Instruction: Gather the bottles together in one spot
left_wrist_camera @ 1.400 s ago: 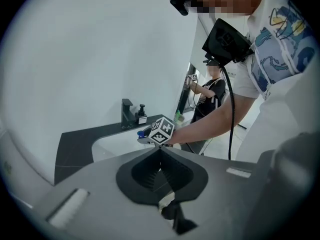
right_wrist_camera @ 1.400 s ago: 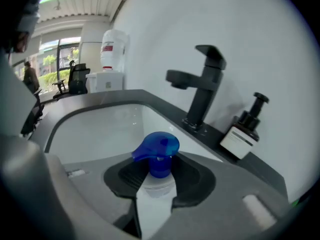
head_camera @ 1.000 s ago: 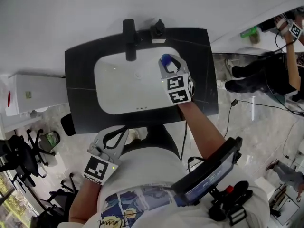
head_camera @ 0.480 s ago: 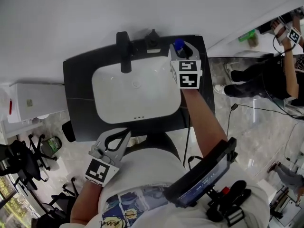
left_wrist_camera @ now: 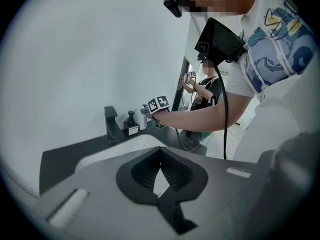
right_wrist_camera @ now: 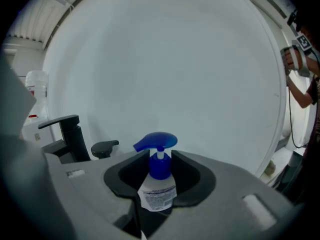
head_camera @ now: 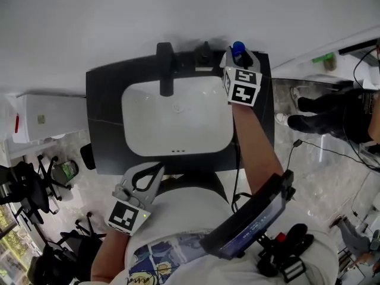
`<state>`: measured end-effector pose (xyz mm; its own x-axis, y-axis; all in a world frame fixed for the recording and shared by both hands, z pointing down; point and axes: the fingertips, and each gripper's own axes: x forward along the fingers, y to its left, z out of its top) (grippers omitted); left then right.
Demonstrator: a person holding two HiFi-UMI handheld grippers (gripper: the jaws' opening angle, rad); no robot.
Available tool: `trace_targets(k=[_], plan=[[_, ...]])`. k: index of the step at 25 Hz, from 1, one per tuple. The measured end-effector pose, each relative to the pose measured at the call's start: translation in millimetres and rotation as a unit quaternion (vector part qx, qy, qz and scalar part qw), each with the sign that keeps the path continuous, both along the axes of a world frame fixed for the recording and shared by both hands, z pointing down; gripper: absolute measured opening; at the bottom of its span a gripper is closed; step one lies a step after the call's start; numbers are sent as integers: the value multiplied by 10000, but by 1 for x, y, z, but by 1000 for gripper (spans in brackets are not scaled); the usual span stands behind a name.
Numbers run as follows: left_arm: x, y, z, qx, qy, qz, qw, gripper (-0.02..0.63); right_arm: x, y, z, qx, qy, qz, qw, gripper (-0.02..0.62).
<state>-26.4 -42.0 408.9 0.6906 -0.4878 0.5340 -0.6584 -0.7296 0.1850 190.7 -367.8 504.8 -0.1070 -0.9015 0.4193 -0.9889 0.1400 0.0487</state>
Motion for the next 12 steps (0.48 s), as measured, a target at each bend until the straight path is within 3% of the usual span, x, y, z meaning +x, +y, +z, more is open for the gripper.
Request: trace_targets(k=[12], plan=[[5,-9,2,-7,26,43,10000,3,-2,1,1,293,141,2,9995,140]])
